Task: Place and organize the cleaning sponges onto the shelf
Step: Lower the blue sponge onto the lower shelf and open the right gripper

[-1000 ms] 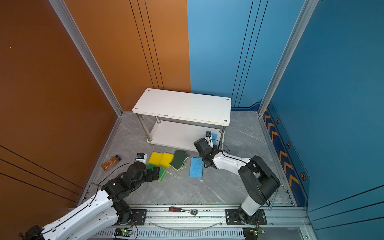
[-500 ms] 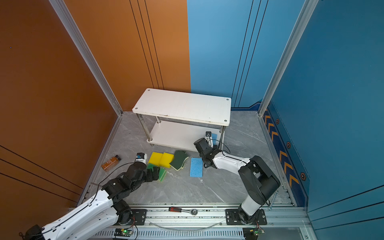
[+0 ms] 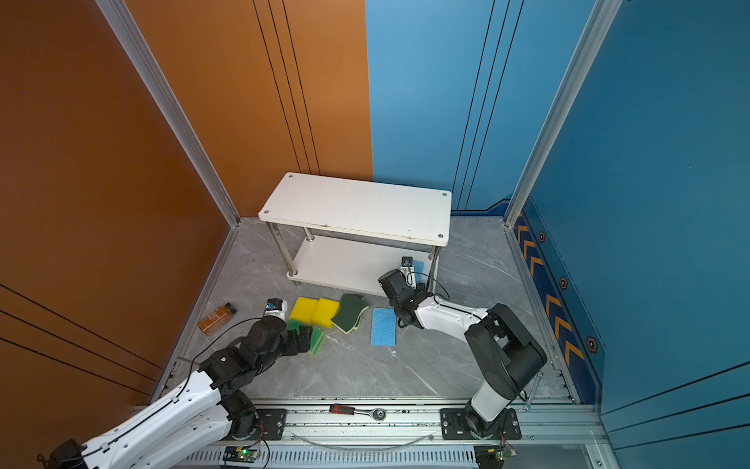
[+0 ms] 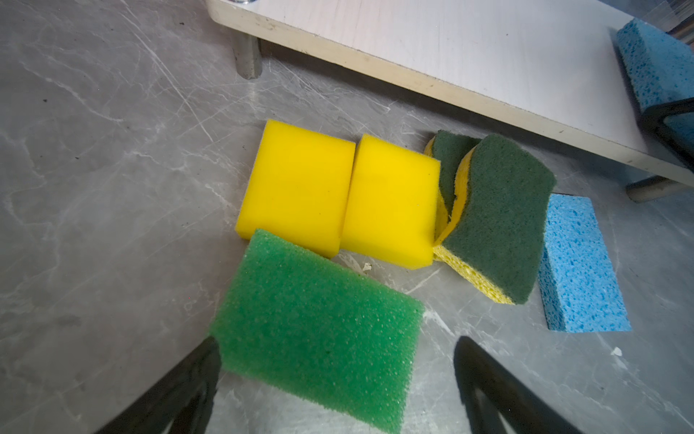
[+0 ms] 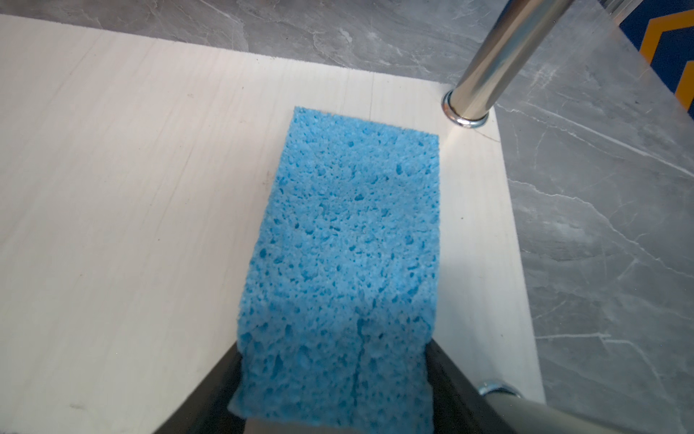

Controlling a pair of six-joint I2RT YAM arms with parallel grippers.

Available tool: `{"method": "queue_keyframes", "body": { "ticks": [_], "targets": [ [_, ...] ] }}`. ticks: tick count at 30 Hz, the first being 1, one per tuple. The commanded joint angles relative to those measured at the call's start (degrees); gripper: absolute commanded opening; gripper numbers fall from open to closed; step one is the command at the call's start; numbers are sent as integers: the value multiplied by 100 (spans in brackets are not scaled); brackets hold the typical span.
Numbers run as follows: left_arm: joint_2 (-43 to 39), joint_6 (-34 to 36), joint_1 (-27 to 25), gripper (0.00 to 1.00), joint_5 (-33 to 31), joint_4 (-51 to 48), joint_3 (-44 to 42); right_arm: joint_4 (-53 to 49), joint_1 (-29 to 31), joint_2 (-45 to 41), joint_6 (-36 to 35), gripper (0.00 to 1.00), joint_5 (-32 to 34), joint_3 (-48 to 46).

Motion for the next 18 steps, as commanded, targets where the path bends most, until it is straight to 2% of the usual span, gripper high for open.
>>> {"method": "queue_keyframes", "body": {
  "ticks": [1,18],
  "targets": [
    [20,-28,89,98,21,50,45,-605,53,269,50,68,-204,-24],
    [71,-4,97,98,47,97,29,-688,90,316,30,70,-151,19]
  ]
}}
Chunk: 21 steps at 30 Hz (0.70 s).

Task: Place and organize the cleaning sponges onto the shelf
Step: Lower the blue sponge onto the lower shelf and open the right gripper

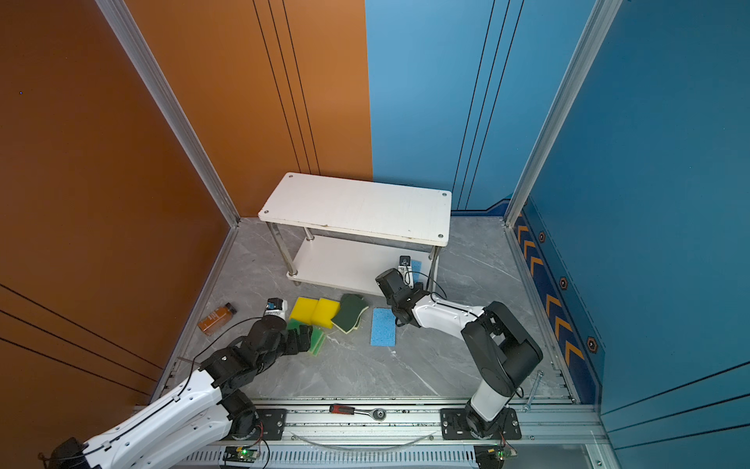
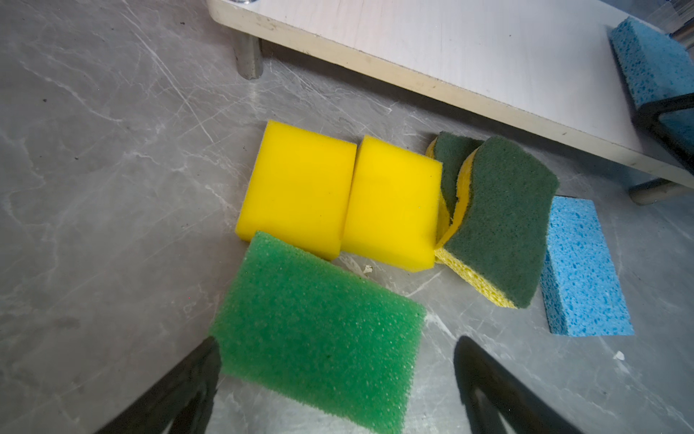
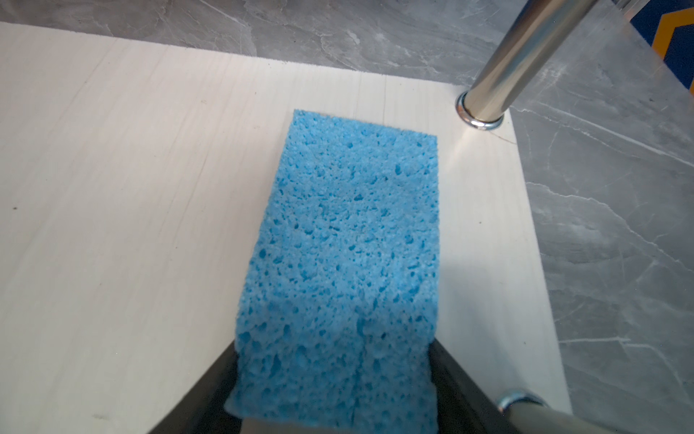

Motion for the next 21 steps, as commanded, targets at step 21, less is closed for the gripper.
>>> {"method": "queue_keyframes", "body": {
  "ticks": [21],
  "targets": [
    [-109,-40,71,98,30,-40,-16,-849,59,115,43,82,-103,-53]
  ]
}}
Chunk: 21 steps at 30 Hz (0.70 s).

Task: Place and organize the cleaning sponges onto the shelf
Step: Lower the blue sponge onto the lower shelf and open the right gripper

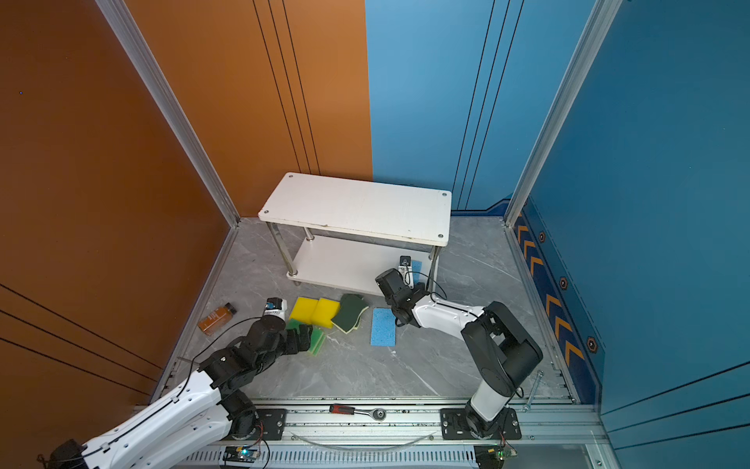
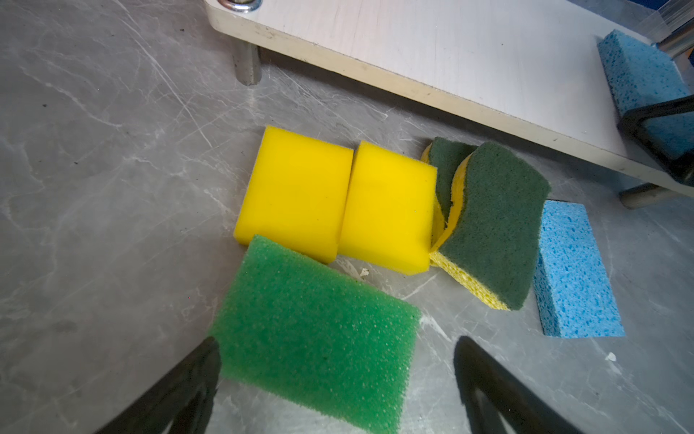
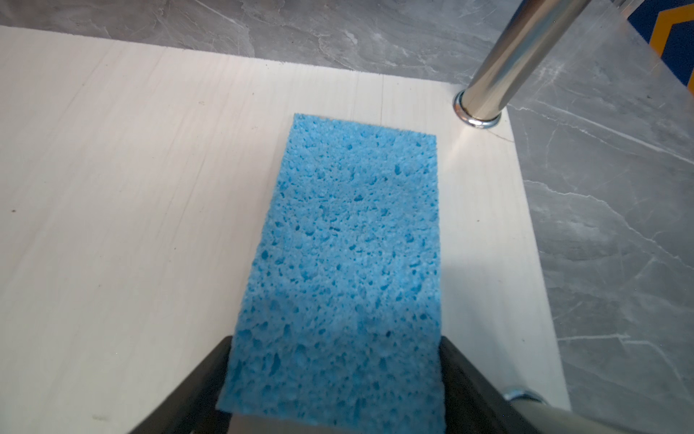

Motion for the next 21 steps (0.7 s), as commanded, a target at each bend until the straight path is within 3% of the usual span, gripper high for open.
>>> {"method": "queue_keyframes", "body": {
  "ticks": [1,21],
  "targets": [
    [-49,-37,71,98,25,-56,-20,-847,48,92,-20,83,-141,-41],
    [-32,-96,74,98,-1,-68,-19,-1167,334,-501,2,91,2,-20]
  ]
}}
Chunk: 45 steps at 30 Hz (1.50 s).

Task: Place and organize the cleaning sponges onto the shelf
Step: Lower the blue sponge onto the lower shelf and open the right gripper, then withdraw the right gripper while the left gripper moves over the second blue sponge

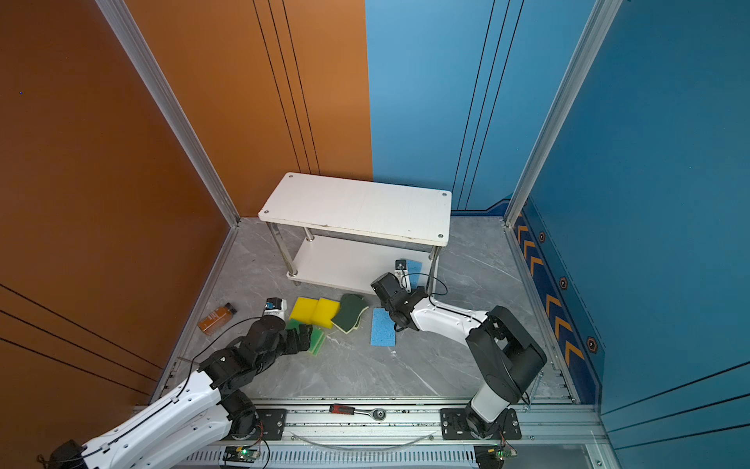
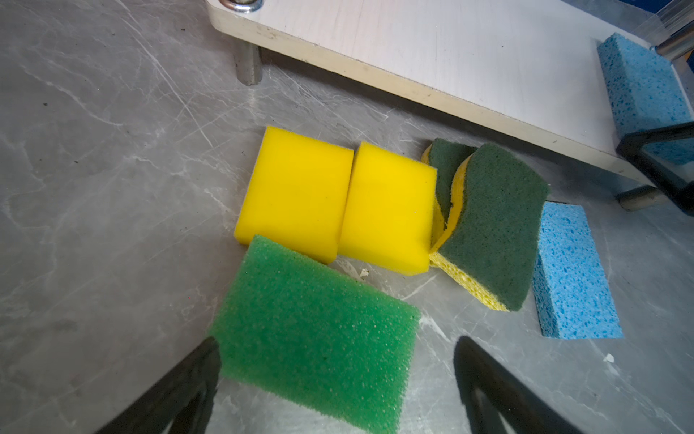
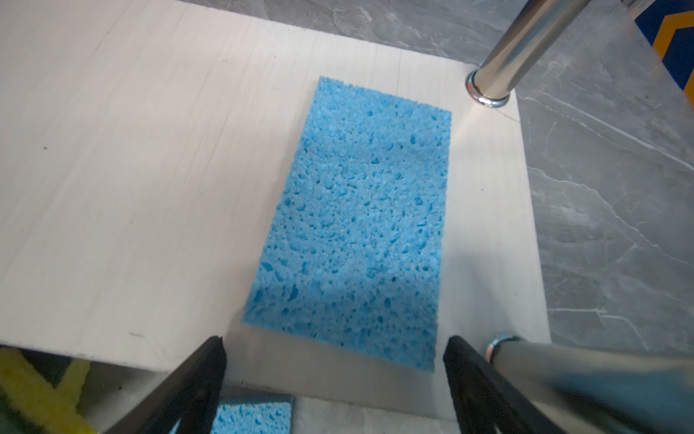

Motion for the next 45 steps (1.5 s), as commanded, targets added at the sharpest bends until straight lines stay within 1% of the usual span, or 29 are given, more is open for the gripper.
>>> {"method": "queue_keyframes", "body": {
  "ticks": [1,10,15,18,20,22,27,32,38,45],
  "targets": [
    [-21,-55,67,98,8,-70,-20,-444,52,-288,-8,91,-13,-97],
    [-13,-39,59,98,79,14,-9,-578,96,-946,-19,93,-171,-316],
    [-13,-31,46,97,131,18,12,-590,105,-1396,-41,94,-687,-590],
    [-4,-15,37,98,182,60,19,-614,151,-1662,69,94,-965,-765],
    [-16,-3,-2,98,228,159,-3,-606,157,-1860,135,97,-1160,-940],
    [5,46,-86,98,314,287,-35,-601,157,-2051,148,98,-1290,-1087],
    [186,177,-552,98,243,471,60,-724,51,-2424,87,99,-1477,-1444],
    [599,302,-1133,98,84,849,227,-883,-138,-2764,68,99,-1673,-1707],
    [1379,324,-1685,98,-26,1498,451,-1031,-159,-3074,84,98,-1713,-1958],
    [2574,296,-2208,97,40,1851,978,-1045,33,-2980,285,97,-1550,-2209]
  ]
}}
